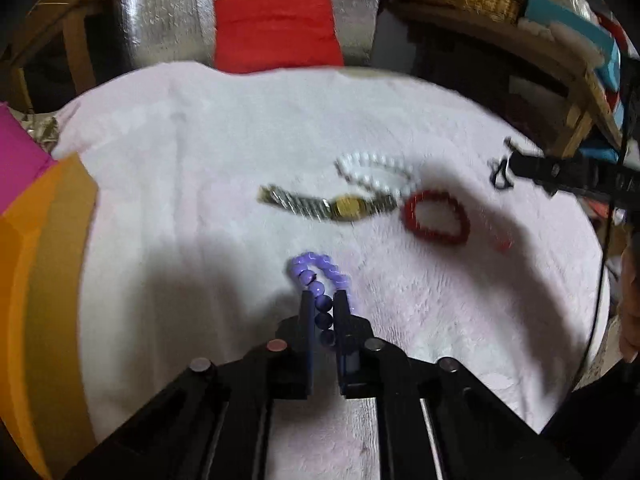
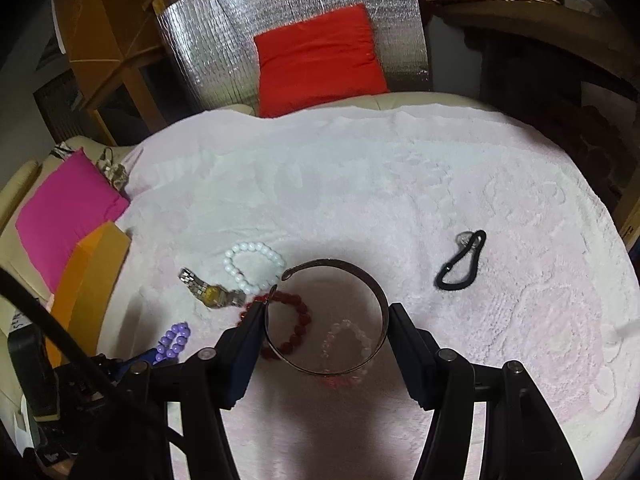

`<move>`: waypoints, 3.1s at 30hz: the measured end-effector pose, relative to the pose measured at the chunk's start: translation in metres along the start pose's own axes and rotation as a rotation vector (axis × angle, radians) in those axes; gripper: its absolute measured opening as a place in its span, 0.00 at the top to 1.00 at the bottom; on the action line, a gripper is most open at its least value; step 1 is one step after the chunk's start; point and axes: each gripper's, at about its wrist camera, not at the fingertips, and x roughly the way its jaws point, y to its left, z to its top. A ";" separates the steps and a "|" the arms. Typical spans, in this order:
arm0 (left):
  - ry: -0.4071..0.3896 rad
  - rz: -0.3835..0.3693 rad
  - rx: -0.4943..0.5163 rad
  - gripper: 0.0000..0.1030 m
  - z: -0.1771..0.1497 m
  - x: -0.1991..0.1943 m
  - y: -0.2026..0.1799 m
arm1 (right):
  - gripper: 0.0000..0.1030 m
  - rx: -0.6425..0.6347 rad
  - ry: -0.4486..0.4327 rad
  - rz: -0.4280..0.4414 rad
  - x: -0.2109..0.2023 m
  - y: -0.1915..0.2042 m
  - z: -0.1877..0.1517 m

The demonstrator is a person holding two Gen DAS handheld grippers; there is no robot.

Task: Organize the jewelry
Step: 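Carry both items into the orange box and open both tools, then grasp the red bead bracelet with left tool while right tool grasps the black cord loop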

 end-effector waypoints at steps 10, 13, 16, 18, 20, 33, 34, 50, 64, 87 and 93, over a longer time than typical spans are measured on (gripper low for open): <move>-0.227 0.024 -0.089 0.91 -0.002 -0.102 0.054 | 0.38 -0.068 -0.046 0.140 -0.011 0.066 0.002; -0.281 0.065 -0.154 0.91 -0.013 -0.131 0.088 | 0.38 -0.120 -0.048 0.192 -0.010 0.102 0.003; -0.302 0.165 -0.211 0.91 -0.027 -0.149 0.122 | 0.38 -0.175 -0.025 0.257 -0.001 0.149 0.006; -0.278 0.240 -0.257 0.91 -0.036 -0.151 0.144 | 0.38 -0.219 -0.008 0.305 0.008 0.186 0.005; -0.222 0.339 -0.293 0.91 -0.047 -0.144 0.166 | 0.38 -0.280 0.005 0.337 0.021 0.230 0.004; -0.174 0.540 -0.353 0.53 -0.064 -0.139 0.200 | 0.35 -0.262 0.227 0.434 0.129 0.366 -0.006; -0.185 0.554 -0.341 0.53 -0.062 -0.140 0.198 | 0.35 -0.251 0.227 0.446 0.129 0.362 -0.005; -0.240 0.599 -0.263 0.53 -0.041 -0.144 0.161 | 0.35 -0.203 0.025 0.288 0.033 0.217 0.034; -0.238 0.579 -0.206 0.53 -0.023 -0.128 0.132 | 0.33 -0.127 -0.044 0.141 -0.022 0.105 0.030; -0.025 0.134 0.058 0.38 0.036 0.006 -0.029 | 0.30 0.321 0.053 -0.041 -0.002 -0.139 0.022; 0.034 0.018 0.052 0.38 0.043 0.034 -0.056 | 0.30 0.397 0.083 -0.029 0.025 -0.161 0.029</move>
